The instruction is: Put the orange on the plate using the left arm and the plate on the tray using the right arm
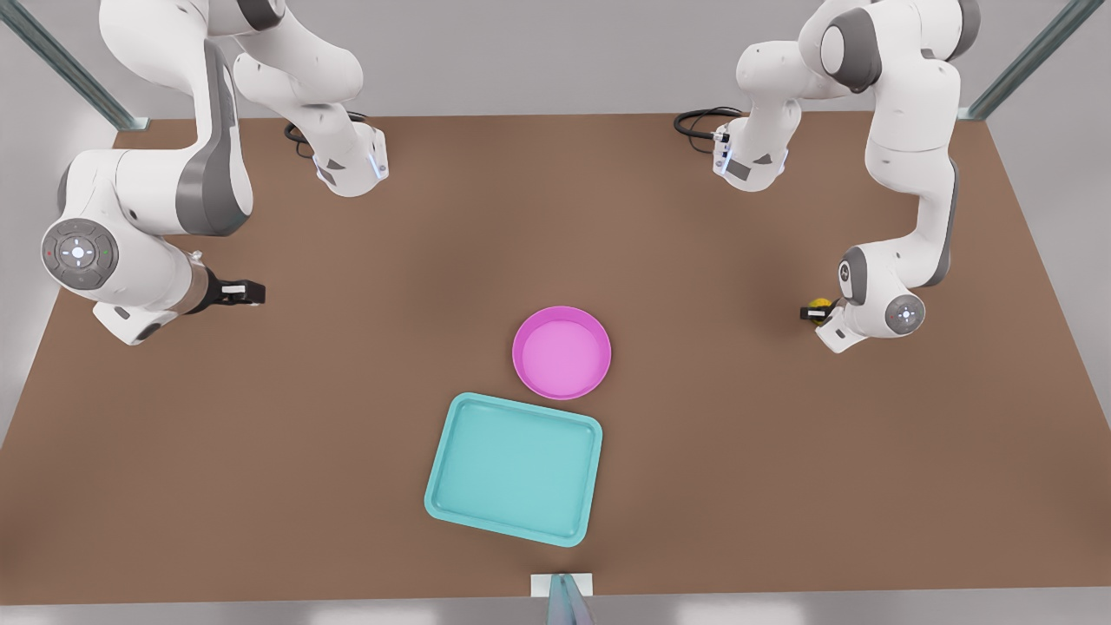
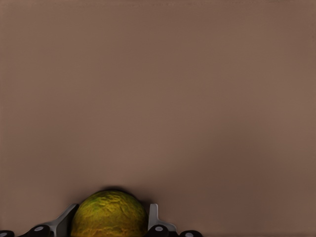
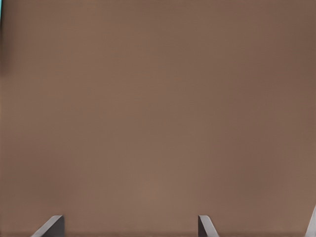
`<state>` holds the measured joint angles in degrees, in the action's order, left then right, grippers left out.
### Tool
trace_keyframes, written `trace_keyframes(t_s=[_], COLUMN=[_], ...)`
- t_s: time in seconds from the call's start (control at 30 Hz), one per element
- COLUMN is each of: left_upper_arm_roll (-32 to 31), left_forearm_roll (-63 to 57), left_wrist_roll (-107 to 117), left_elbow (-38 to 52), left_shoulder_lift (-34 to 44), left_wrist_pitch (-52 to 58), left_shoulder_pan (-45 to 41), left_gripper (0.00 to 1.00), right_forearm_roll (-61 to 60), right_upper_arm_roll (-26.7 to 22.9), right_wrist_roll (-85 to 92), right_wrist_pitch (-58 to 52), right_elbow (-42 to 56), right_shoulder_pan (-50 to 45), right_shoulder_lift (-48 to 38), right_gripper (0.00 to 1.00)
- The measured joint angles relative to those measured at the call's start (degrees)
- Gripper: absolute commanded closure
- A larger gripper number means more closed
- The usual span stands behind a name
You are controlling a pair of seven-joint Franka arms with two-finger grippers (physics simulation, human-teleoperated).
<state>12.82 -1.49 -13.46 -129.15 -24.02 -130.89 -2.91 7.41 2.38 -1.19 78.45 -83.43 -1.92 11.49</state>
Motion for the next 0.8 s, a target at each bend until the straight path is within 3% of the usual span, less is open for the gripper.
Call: trace_keyframes(t_s=[0.33,0.5,0.6,0.8], left_upper_arm_roll=[0.04,-0.19,-7.14,-11.68], left_forearm_roll=[-0.28,-0.33,-0.28,6.76], left_wrist_roll=[-0.09,0.82,3.84,16.78], left_elbow=[0.33,4.61,13.62,47.61], left_shoulder_lift=[0.18,5.73,5.53,-14.63], left_wrist_pitch=[0.2,4.86,10.93,23.49], left_shoulder_pan=[0.01,-4.28,-10.12,-34.78], left_gripper=[0.36,0.35,0.35,0.35], right_forearm_roll=[0.0,0.0,0.0,0.0], right_upper_arm_roll=[0.0,0.0,0.0,-0.02], right_wrist_roll=[0.1,0.13,0.15,0.18], right_wrist_pitch=[0.04,0.05,0.09,0.27], right_elbow=[0.09,0.09,0.09,0.14], right_shoulder_pan=[-0.01,0.04,0.1,0.16], right_shoulder_lift=[0.6,0.62,0.69,0.96], right_gripper=[0.0,0.0,0.0,0.0])
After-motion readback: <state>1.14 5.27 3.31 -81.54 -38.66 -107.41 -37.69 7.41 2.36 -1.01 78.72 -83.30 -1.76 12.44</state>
